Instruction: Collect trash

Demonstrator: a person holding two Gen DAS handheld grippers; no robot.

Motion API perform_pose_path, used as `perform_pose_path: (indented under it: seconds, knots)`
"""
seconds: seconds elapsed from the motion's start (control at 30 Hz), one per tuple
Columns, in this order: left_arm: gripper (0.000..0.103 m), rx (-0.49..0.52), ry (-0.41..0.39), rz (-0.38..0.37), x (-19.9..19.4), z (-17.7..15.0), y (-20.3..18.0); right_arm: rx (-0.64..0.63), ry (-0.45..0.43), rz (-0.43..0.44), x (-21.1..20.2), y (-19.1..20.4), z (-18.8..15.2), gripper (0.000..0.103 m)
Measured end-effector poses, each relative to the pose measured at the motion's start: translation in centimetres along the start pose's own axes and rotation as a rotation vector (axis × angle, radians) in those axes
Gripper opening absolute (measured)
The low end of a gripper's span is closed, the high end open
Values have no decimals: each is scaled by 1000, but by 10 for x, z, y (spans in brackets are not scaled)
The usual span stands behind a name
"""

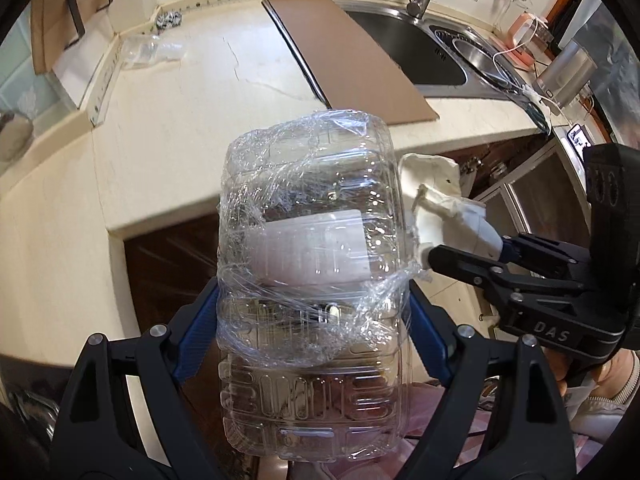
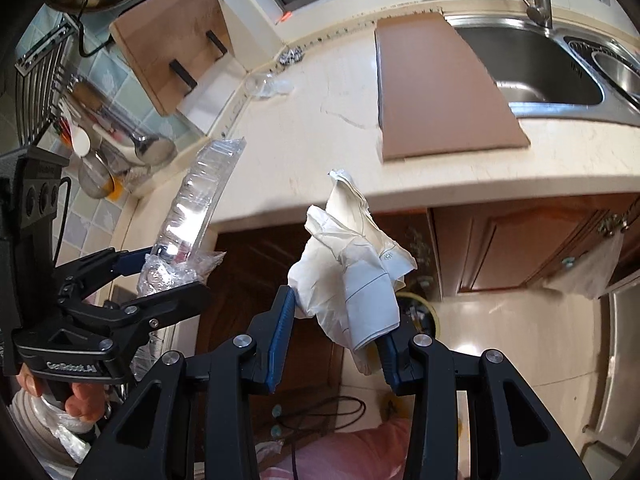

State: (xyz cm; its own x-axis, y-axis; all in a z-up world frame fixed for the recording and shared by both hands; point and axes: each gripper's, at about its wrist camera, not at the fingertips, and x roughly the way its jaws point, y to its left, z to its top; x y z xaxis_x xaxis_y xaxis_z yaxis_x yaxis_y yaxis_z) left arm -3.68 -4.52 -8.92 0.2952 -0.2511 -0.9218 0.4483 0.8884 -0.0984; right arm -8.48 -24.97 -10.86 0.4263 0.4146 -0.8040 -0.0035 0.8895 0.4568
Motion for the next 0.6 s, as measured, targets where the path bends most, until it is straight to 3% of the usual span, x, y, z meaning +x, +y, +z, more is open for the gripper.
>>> perform_pose_path:
  seconds: [0.3,0.6]
  knots:
    - [84,-47,92,-15,43,-52,-25,-7,98,17,29,-31,-31,38]
    - [84,-164,237,-30,159,-113,-22,19,224,6,112,-88,-88,39]
